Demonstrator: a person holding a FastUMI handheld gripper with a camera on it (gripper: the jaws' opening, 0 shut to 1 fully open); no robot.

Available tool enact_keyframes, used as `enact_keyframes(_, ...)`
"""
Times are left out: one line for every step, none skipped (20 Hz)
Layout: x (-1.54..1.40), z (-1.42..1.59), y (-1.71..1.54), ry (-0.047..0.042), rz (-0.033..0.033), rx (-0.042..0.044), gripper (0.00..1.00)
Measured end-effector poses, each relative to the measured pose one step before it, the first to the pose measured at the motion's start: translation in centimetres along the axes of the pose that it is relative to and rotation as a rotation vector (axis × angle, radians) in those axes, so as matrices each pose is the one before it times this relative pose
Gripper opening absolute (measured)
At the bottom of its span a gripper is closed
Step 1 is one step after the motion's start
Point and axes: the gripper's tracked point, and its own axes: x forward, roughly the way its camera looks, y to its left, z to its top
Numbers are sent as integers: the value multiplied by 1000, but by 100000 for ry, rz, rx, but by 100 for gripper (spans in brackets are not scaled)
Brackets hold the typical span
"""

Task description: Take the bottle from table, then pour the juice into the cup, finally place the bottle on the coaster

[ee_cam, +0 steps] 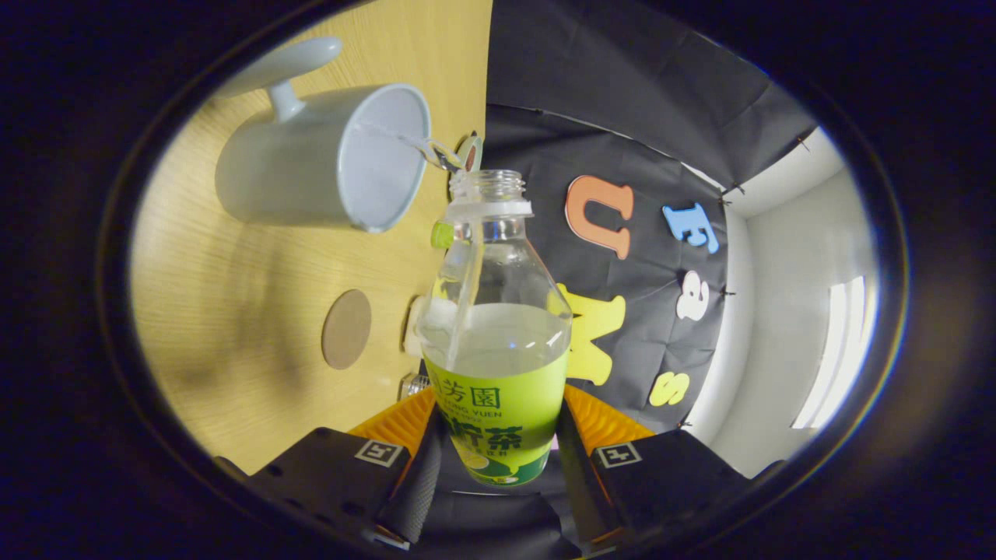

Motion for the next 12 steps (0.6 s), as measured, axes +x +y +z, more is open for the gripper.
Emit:
enact_keyframes(-39,-5,-130,-130,-453,-518,76)
enact_keyframes(-22,-34,-138,-20,-303,-434,76)
enact_keyframes(66,-40,-132,-15,-119,-143,76)
enact_keyframes(63,-45,-133,-43,-196,-250,75)
enact_keyframes(31,-32,-150,-44,-427,-306,75)
enact_keyframes(-47,-103,-192,-56,-371,-308,75)
enact_keyframes(5,-40,-119,90,-267,-305,75)
enact_keyframes(-61,-39,-136,-69,-115,-335,75)
enact_keyframes(35,-49,-128,79,-324,-374,75)
enact_keyframes(16,-68,-228,-9,-299,-481,75)
enact_keyframes(67,-17,-158,12,-345,-312,75)
enact_keyframes(76,-74,-107,-31,-188,-364,75)
